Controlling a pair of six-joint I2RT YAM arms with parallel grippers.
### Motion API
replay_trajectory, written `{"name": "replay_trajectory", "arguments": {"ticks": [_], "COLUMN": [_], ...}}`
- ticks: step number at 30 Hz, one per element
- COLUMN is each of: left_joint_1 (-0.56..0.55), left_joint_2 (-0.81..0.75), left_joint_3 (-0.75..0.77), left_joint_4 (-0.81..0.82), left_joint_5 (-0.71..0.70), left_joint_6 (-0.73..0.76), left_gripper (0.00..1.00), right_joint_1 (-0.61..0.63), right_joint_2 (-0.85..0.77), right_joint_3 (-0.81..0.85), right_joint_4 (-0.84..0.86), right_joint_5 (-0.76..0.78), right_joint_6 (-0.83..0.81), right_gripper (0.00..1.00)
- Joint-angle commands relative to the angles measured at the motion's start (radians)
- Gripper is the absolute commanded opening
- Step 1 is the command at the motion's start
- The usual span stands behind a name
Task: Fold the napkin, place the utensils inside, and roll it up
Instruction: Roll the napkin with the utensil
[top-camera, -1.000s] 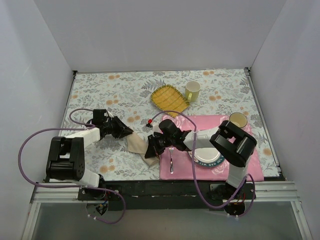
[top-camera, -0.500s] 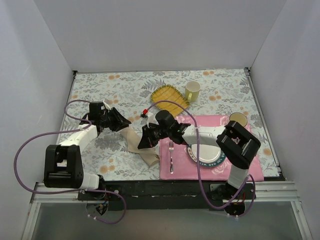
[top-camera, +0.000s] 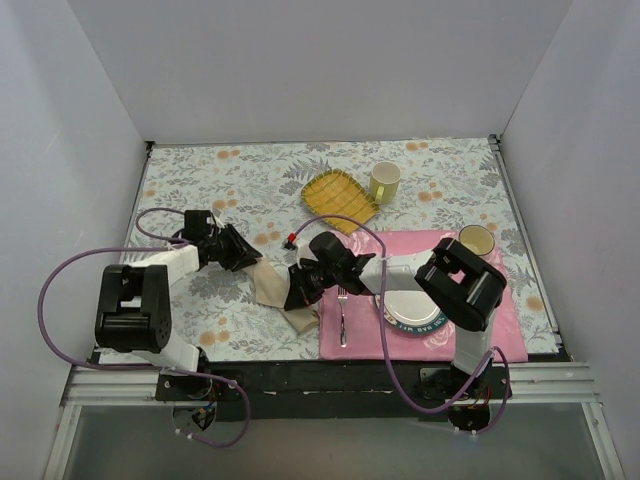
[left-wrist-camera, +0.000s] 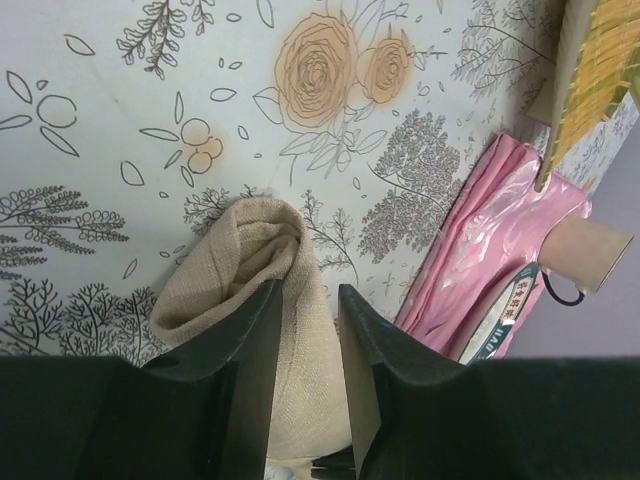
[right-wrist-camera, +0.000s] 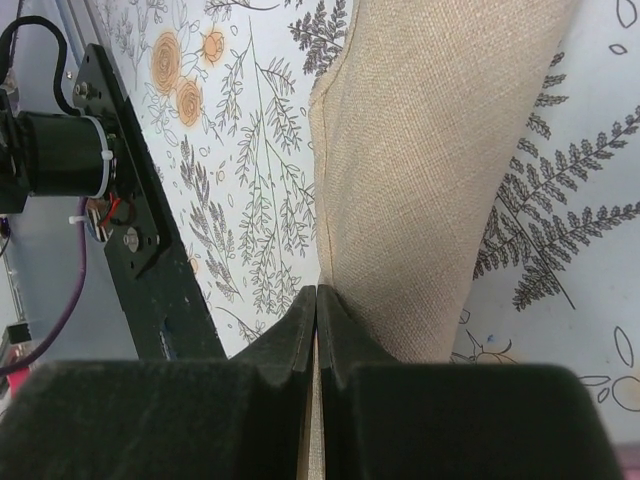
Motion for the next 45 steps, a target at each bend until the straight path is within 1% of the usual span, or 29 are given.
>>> {"name": "replay_trajectory", "arguments": {"ticks": [1, 6, 7, 8, 9, 11, 12, 13, 14, 15, 16, 17, 18, 19, 20, 21, 23, 24, 26, 27, 30, 34, 35, 36, 37, 38, 42, 43, 45], "left_joint_1": [-0.003, -0.003, -0.003, -0.003, -0.006, -0.016, -0.045, -0.068, -0.125, -0.156, -0.188, -0.260, -0.297, -0.337, -0.421, -0.459, -0.551, -0.578, -0.643, -0.659, -0.691, -0.699, -0.699, -0.699, -0.699, -0.699, -0.699, -0.699, -0.699], "left_joint_2": [-0.108, -0.253, -0.279, -0.348, -0.368, -0.422, -0.437, -0.459, -0.497, -0.514, -0.526, -0.551, -0.557, -0.565, -0.573, -0.580, -0.589, -0.605, -0.622, -0.632, -0.632, -0.687, -0.701, -0.715, -0.732, -0.737, -0.717, -0.714, -0.711], "left_joint_3": [0.070, 0.117, 0.121, 0.126, 0.123, 0.115, 0.106, 0.103, 0.101, 0.107, 0.115, 0.123, 0.146, 0.155, 0.167, 0.190, 0.209, 0.216, 0.230, 0.232, 0.230, 0.212, 0.210, 0.213, 0.222, 0.235, 0.252, 0.252, 0.246], "left_joint_4": [-0.116, -0.217, -0.231, -0.260, -0.263, -0.268, -0.268, -0.268, -0.268, -0.267, -0.268, -0.268, -0.270, -0.268, -0.268, -0.270, -0.279, -0.279, -0.288, -0.288, -0.305, -0.334, -0.340, -0.361, -0.371, -0.377, -0.371, -0.368, -0.348], "left_joint_5": [-0.046, -0.049, -0.048, -0.045, -0.036, 0.003, 0.009, -0.002, -0.011, -0.022, -0.040, -0.048, -0.057, -0.071, -0.106, -0.120, -0.156, -0.169, -0.200, -0.207, -0.198, -0.206, -0.218, -0.251, -0.261, -0.267, -0.240, -0.223, -0.212], "left_joint_6": [0.060, 0.071, 0.069, 0.066, 0.060, 0.043, 0.034, 0.011, -0.001, -0.011, -0.032, -0.043, -0.053, -0.066, -0.089, -0.101, -0.135, -0.145, -0.170, -0.178, -0.198, -0.205, -0.202, -0.193, -0.184, -0.176, -0.167, -0.172, -0.179], "left_gripper": [0.30, 0.38, 0.43, 0.47, 0.51, 0.55, 0.59, 0.61, 0.62, 0.64, 0.64, 0.65, 0.65, 0.66, 0.66, 0.66, 0.67, 0.67, 0.67, 0.68, 0.69, 0.74, 0.78, 0.80, 0.82, 0.82, 0.84, 0.84, 0.85], "right_joint_1": [0.001, 0.014, 0.016, 0.024, 0.027, 0.030, 0.030, 0.031, 0.030, 0.030, 0.031, 0.030, 0.031, 0.030, 0.030, 0.031, 0.030, 0.031, 0.030, 0.031, 0.030, 0.031, 0.030, 0.030, 0.031, 0.031, 0.030, 0.030, 0.030], "right_joint_2": [-0.034, -0.096, -0.108, -0.148, -0.163, -0.220, -0.276, -0.313, -0.355, -0.452, -0.509, -0.569, -0.690, -0.753, -0.816, -0.943, -1.071, -1.193, -1.296, -1.374, -1.458, -1.458, -1.441, -1.432, -1.424, -1.409, -1.407, -1.419, -1.446], "right_joint_3": [0.070, 0.163, 0.173, 0.188, 0.194, 0.190, 0.167, 0.148, 0.130, 0.074, 0.043, 0.006, -0.054, -0.091, -0.121, -0.151, -0.233, -0.258, -0.295, -0.297, -0.266, -0.195, -0.165, -0.154, -0.145, -0.151, -0.180, -0.206, -0.235], "right_joint_4": [-0.056, -0.191, -0.214, -0.296, -0.338, -0.432, -0.456, -0.497, -0.518, -0.536, -0.550, -0.579, -0.603, -0.622, -0.665, -0.683, -0.734, -0.749, -0.798, -0.865, -0.994, -1.090, -1.104, -1.110, -1.101, -1.084, -0.957, -0.830, -0.771], "right_joint_5": [-0.009, 0.023, 0.033, 0.078, 0.099, 0.177, 0.205, 0.281, 0.329, 0.380, 0.479, 0.538, 0.585, 0.659, 0.690, 0.713, 0.753, 0.761, 0.788, 0.796, 0.828, 0.869, 0.882, 0.908, 0.911, 0.911, 0.893, 0.880, 0.886], "right_joint_6": [-0.027, -0.064, -0.072, -0.091, -0.098, -0.107, -0.105, -0.099, -0.076, -0.059, -0.041, 0.003, 0.028, 0.049, 0.075, 0.124, 0.178, 0.230, 0.267, 0.287, 0.304, 0.278, 0.277, 0.274, 0.239, 0.220, 0.149, 0.120, 0.102], "right_gripper": [0.08, 0.12, 0.14, 0.18, 0.23, 0.26, 0.28, 0.29, 0.29, 0.31, 0.32, 0.34, 0.37, 0.38, 0.38, 0.40, 0.41, 0.41, 0.43, 0.44, 0.46, 0.51, 0.59, 0.66, 0.91, 0.99, 0.99, 0.98, 0.99]}}
